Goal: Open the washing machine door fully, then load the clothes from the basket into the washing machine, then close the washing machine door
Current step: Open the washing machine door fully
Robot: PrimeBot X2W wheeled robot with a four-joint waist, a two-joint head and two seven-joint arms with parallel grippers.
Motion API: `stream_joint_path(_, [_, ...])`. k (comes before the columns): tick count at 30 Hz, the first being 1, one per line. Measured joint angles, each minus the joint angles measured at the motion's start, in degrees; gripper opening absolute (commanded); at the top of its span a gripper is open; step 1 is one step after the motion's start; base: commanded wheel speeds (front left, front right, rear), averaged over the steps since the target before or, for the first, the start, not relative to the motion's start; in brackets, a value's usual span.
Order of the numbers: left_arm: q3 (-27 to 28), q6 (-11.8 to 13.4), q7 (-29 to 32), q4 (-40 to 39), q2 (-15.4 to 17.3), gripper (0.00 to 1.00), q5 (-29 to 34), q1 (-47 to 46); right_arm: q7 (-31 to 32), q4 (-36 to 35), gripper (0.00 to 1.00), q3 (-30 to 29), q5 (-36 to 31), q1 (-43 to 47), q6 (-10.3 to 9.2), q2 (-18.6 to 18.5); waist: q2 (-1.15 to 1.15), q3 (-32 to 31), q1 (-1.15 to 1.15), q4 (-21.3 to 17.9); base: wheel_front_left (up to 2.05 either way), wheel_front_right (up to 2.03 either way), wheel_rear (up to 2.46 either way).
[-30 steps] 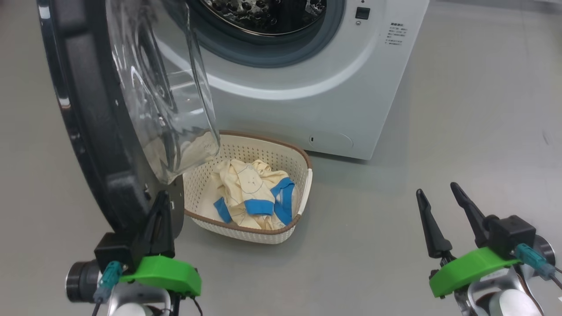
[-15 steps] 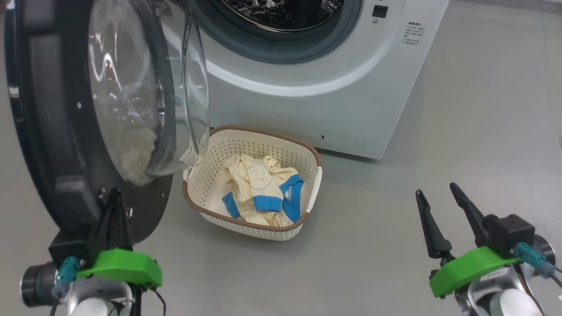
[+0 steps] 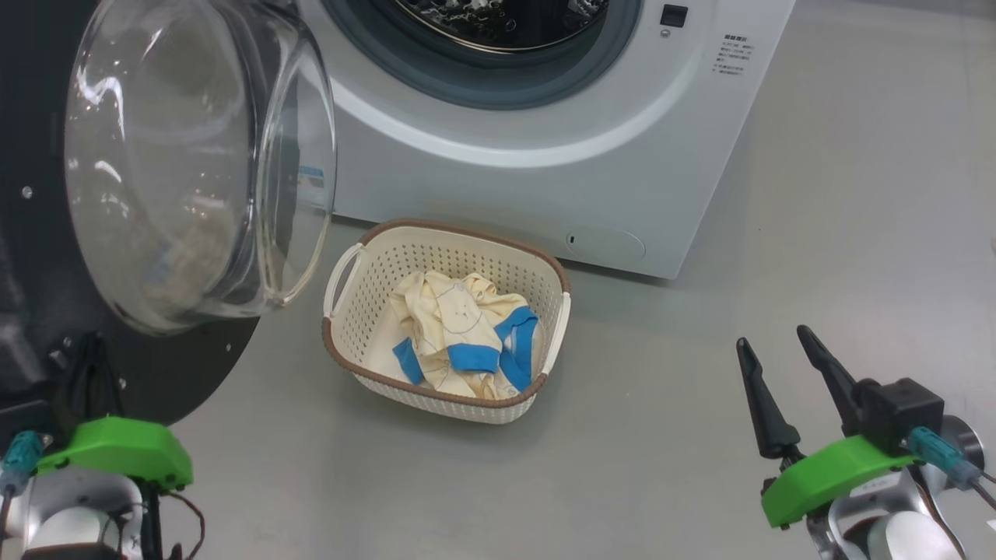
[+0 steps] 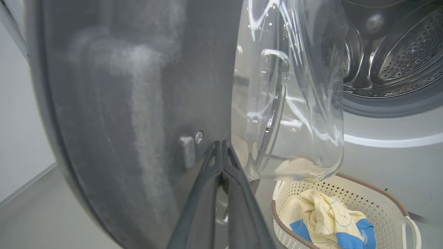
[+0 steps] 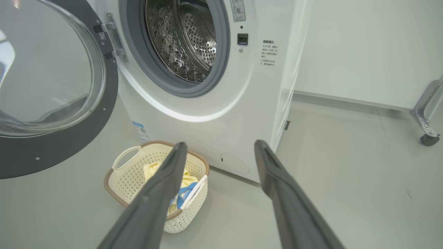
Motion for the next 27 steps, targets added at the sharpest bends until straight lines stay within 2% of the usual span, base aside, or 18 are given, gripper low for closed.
stream_joint_path(14, [4.67, -0.29, -0.44, 13.15, 4.90, 0.00, -3.12, -8.38, 0.65, 0.01, 1.00, 0.78, -0.51, -0.10, 0.00, 0.00, 0.00, 0.87, 0.00, -0.76, 0.00, 0.00, 0.00])
stream_joint_path(19, [5.05, -1.29, -0.93, 18.53, 6.93, 0.00, -3.61, -11.96, 0.65, 0.11, 1.00, 1.18, -0.51, -0.26, 0.00, 0.00, 0.00, 1.26, 0.00, -1.14, 0.00, 0.00, 0.00])
stream_joint_path(27, [5.64, -2.53, -1.19, 24.99, 8.43, 0.00, -4.10, -16.29, 0.64, 0.38, 1.00, 1.10, -0.51, -1.14, 0.00, 0.00, 0.00, 1.43, 0.00, -1.33, 0.00, 0.00, 0.00])
